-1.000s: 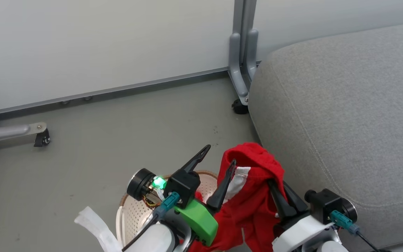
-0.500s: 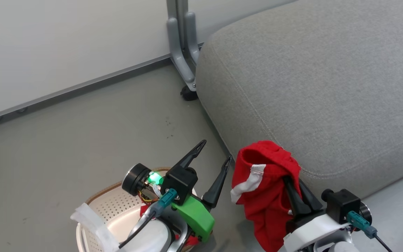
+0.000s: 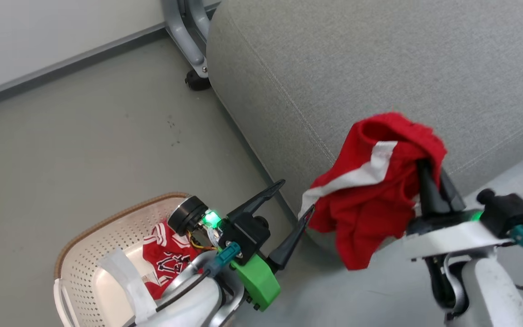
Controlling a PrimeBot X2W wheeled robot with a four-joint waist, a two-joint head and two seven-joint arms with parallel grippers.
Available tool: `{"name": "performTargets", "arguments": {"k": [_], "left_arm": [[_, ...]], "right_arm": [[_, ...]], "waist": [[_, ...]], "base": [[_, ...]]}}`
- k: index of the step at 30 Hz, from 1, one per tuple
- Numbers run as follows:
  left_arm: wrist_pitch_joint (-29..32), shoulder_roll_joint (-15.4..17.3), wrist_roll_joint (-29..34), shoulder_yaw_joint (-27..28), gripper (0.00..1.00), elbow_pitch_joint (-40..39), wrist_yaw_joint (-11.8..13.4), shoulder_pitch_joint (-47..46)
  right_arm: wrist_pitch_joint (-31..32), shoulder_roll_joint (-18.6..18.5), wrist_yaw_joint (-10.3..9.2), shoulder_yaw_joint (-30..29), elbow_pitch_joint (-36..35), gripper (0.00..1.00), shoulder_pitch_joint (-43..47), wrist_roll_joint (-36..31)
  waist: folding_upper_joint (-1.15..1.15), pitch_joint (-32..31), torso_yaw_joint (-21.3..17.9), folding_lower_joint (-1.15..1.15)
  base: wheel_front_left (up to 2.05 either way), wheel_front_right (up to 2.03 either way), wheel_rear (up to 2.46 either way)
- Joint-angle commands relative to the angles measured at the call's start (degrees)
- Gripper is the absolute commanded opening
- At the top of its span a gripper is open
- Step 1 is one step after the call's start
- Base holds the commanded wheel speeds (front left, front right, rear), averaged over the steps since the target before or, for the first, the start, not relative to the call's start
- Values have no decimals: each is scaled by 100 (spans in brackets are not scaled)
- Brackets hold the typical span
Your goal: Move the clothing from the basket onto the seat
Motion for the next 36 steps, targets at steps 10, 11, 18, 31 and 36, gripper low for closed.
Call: {"name": "performTargets", "arguments": {"k": [10, 11, 18, 31, 36], "left_arm": [[-645, 377, 719, -265, 100, 601, -345, -1043], [-706, 379, 754, -259, 100, 633, -366, -1139], [-939, 384, 848, -264, 100, 821, -467, -1612], [-1005, 180, 956, -215, 100, 988, -419, -1837], [-1002, 28, 884, -93, 100, 885, -386, -1612]], "right_arm": [[-19, -229, -2, -1688, -423, 0, -2387, 873], [-19, -379, -1, -1838, -376, 0, -2664, 938], [-19, -1406, -1, -2452, 228, 4, -4031, 1263], [-19, -1137, -2, -3500, 1963, 100, -4240, 975], [-19, -551, 0, -3369, 1709, 100, -3512, 893]], "waist": [[0, 2228, 739, 0], [0, 2407, 818, 0], [0, 3315, 1305, 0], [0, 3632, 1819, 0], [0, 3303, 1921, 0]], "base": [[0, 0, 0], [0, 0, 0], [0, 0, 0], [0, 0, 0], [0, 0, 0]]}}
